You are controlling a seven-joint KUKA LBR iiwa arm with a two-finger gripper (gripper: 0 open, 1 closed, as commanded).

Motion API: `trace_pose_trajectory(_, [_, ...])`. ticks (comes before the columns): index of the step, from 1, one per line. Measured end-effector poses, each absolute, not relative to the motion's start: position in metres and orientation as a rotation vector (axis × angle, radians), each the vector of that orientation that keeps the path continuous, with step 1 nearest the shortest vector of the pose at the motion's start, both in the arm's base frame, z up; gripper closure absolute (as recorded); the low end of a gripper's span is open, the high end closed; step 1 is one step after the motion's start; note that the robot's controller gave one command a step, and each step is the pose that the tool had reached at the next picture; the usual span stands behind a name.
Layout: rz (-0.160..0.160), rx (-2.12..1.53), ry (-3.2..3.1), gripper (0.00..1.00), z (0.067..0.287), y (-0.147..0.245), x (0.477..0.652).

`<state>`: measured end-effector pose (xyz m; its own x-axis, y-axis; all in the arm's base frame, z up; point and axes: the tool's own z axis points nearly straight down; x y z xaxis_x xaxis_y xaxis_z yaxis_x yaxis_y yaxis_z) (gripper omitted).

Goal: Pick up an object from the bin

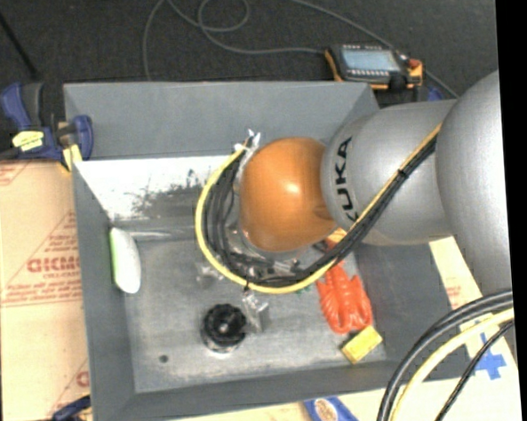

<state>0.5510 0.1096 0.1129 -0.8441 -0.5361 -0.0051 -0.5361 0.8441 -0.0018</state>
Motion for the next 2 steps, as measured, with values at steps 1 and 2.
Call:
trace_pose_trajectory(1, [0.001,-0.800,3.034,0.00,0.103,0.112,0.593])
trace_pose_trajectory(2, [0.000,-0.844,3.014,0.00,0.091,0.101,0.569])
